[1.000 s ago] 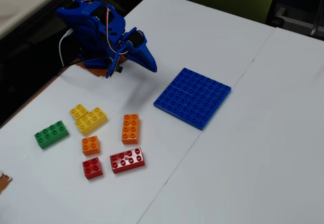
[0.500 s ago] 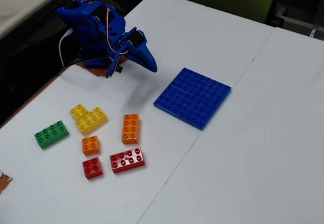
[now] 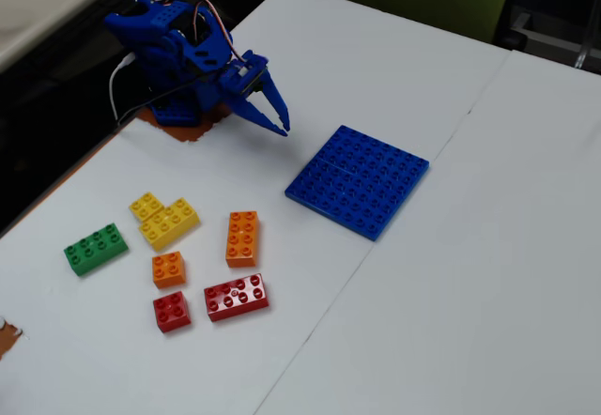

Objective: Pick up the 2x4 orange block and go up the 8x8 blue block.

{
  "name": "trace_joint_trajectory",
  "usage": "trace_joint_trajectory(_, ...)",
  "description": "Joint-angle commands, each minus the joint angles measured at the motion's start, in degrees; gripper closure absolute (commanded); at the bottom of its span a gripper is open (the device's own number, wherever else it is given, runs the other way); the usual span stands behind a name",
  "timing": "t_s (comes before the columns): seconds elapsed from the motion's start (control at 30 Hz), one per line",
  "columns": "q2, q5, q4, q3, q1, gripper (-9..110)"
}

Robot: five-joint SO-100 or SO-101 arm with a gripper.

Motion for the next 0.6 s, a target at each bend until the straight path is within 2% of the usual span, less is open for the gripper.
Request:
trace_joint_trajectory(0.0, 2.55, -12.39, 0.18, 2.37, 1.67, 99)
trace_joint_trajectory(0.17, 2.55, -12.92, 1.76, 1.23, 0.88, 99)
trace_joint_trajectory(0.3, 0.18, -10.37, 8.0, -6.59, 2.02, 95)
trace_joint_trajectory(0.57, -32.34, -0.88, 19.25, -38.32, 4.48, 90)
